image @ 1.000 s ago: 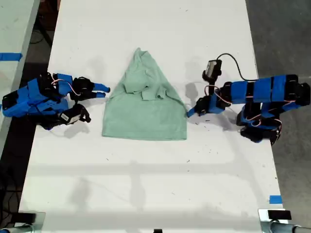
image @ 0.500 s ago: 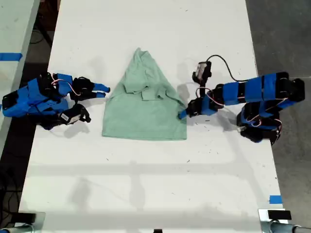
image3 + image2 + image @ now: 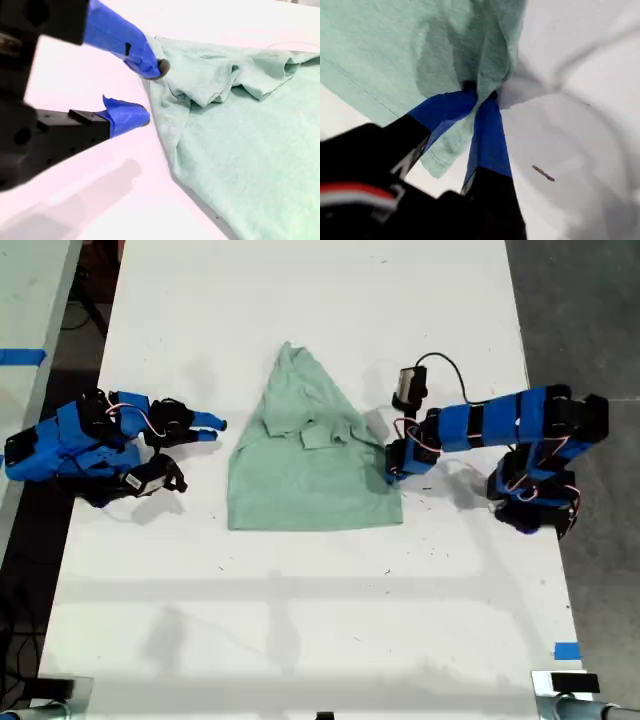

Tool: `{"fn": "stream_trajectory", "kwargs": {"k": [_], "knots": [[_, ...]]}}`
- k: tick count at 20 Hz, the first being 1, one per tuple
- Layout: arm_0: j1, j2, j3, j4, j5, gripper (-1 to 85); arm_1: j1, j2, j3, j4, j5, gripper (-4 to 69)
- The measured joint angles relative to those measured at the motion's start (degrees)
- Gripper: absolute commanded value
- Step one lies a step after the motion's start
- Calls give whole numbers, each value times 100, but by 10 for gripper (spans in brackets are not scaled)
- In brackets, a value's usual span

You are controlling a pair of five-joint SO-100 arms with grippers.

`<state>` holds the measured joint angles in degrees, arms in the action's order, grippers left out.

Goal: Fold t shirt

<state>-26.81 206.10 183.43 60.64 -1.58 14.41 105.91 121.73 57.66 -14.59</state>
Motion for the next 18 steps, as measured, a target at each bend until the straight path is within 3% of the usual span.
{"fn": "stream_trajectory", "kwargs": {"k": [6, 13, 14, 16, 18], "knots": [[0, 0, 0, 0, 0, 113, -62, 149, -1670, 299, -580, 19], [0, 0, 0, 0, 0, 113, -519, -2584, -4992, 413, -1090, 24], [0, 0, 0, 0, 0, 113, -536, -3015, -5396, 457, -1134, 52], [0, 0, 0, 0, 0, 113, -571, -3630, -6003, 563, -1222, 249], [0, 0, 0, 0, 0, 113, -571, -3691, -6205, 686, -1283, 326]]}}
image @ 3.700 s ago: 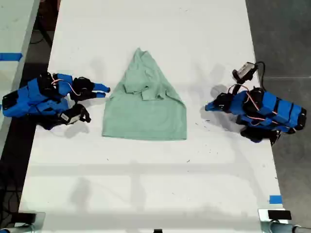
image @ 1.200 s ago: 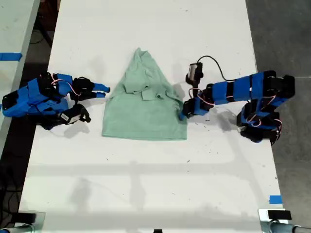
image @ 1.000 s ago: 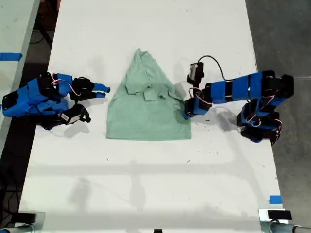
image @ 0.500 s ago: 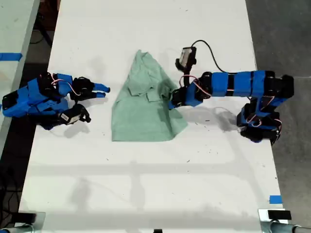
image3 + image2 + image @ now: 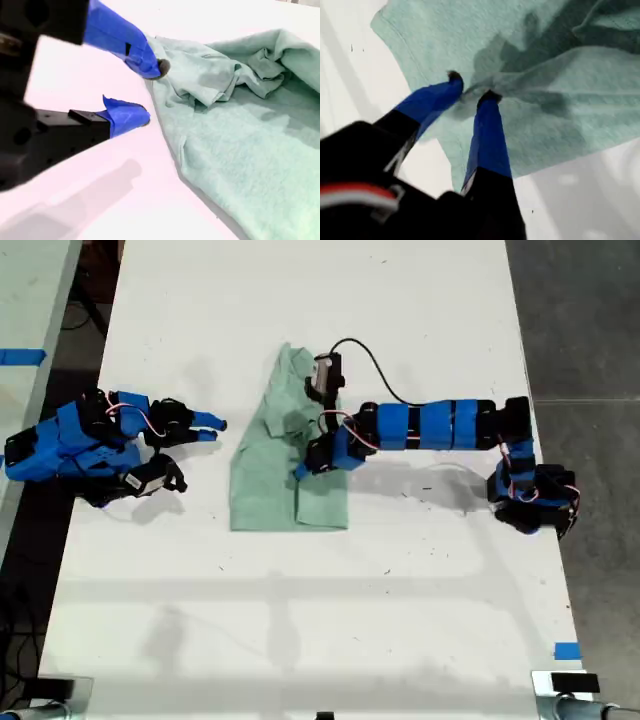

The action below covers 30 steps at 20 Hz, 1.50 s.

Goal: Fold t shirt

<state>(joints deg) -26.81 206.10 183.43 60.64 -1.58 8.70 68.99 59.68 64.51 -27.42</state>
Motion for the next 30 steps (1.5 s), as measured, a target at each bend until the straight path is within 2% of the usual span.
{"fn": "stream_trajectory", "kwargs": {"k": [2, 3, 4, 5, 7, 9, 12, 16, 18, 20, 24, 28, 30], "knots": [[0, 0, 0, 0, 0, 113, 0, 114, -44, 220, -88, 326], [0, 0, 0, 0, 0, 113, 0, 290, -35, 369, -123, 247], [0, 0, 0, 0, 0, 113, 9, 571, -35, 563, -149, 15], [0, 0, 0, 0, 0, 113, 18, 958, 44, 738, -158, -3], [0, 0, 0, 0, 0, 113, 185, 1916, 615, 1090, -158, -3], [0, 0, 0, 0, 0, 113, 448, 3094, 1863, 1090, -141, -2], [0, 0, 0, 0, 0, 113, 809, 5414, 4562, 387, 53, -2], [0, 0, 0, 0, 0, 113, 826, 8279, 8525, -976, 272, 2], [0, 0, 0, 0, 0, 114, 844, 9343, 9870, -1160, 343, 2], [0, 0, 0, 0, 0, 114, 835, 10459, 10740, -1116, 360, 2], [0, 0, 0, 0, 0, 114, 958, 12911, 11505, -185, 554, 5], [0, 0, 0, 0, 0, 114, 1169, 13078, 11522, 149, 1125, 45], [0, 0, 0, 0, 0, 114, 1213, 13096, 11522, 431, 1485, 18]]}}
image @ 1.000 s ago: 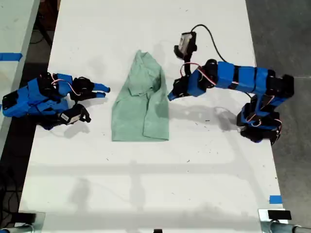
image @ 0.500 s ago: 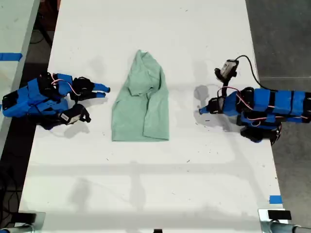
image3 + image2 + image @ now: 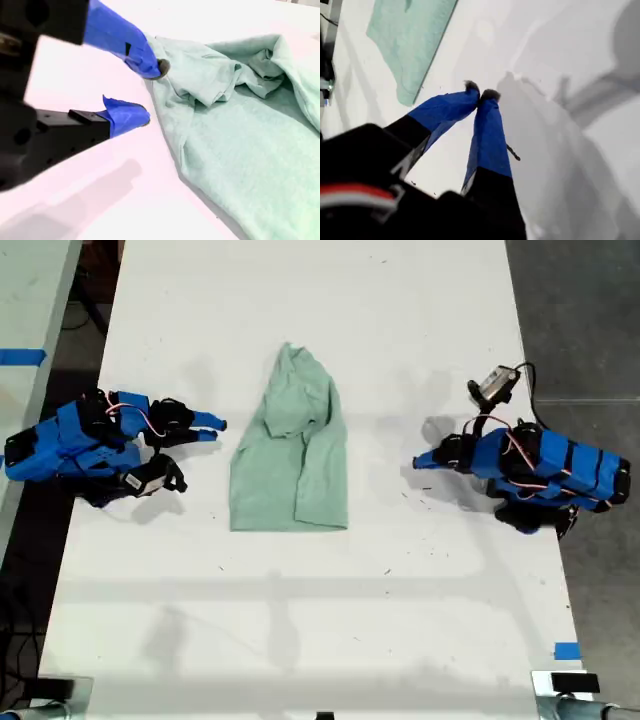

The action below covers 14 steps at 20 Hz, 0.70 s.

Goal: Fold t shirt

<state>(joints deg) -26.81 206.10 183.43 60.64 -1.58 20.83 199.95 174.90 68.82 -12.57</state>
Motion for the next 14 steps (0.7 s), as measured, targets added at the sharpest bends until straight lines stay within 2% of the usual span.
{"fn": "stream_trajectory", "kwargs": {"k": [4, 14], "knots": [[0, 0, 0, 0, 0, 114, 97, 0, 0, 316, 308, 5], [0, 0, 0, 0, 0, 114, 97, 18, 0, 334, 352, 5]]}}
